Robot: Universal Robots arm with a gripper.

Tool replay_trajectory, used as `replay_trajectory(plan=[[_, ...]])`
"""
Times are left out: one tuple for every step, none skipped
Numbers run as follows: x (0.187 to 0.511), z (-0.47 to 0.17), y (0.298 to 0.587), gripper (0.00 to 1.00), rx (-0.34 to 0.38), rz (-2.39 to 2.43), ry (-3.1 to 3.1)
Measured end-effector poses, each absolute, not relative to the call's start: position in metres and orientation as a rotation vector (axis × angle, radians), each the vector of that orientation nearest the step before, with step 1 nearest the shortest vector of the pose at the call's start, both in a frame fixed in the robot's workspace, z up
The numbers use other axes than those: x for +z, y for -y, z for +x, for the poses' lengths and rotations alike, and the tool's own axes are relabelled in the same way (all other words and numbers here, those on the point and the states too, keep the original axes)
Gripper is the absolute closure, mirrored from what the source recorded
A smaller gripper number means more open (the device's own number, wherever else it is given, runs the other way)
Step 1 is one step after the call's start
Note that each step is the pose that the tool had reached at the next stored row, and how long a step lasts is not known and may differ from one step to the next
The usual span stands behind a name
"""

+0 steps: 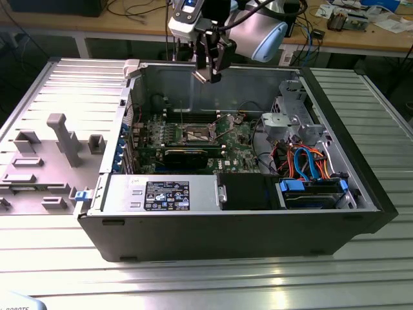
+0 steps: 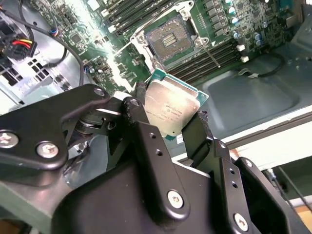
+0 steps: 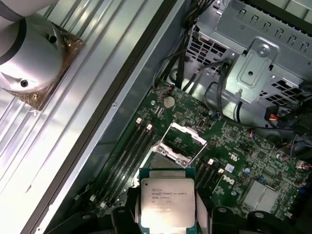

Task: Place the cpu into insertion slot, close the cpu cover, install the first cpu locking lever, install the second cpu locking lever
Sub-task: 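Place the cpu into insertion slot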

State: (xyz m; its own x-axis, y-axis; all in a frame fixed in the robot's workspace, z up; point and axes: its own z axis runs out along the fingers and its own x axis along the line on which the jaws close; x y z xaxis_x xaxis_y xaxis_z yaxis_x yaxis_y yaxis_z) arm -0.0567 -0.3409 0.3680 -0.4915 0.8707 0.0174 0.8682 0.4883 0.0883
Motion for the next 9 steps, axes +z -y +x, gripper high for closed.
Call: replay_trajectory(plan=[[0.3676, -0.0567, 0.3409, 0.46, 0.132, 1.59, -2.671], [0.3669, -0.0567, 0.3408, 0.46, 0.131, 1.619, -2.653], [0.3665, -0.0567, 0.3408, 0.46, 0.131, 1.638, -2.64], [0.3661, -0.0567, 0.3408, 0.46, 0.13, 1.654, -2.63], [0.3655, -0.0567, 0.3408, 0.46, 0.13, 1.675, -2.616], [0.3651, -0.0567, 0.3409, 0.46, 0.13, 1.689, -2.606], [0.3649, -0.0567, 0.3409, 0.46, 0.13, 1.702, -2.597], [0.3647, -0.0567, 0.341, 0.46, 0.129, 1.713, -2.589], [0.3645, -0.0567, 0.341, 0.46, 0.129, 1.727, -2.58]])
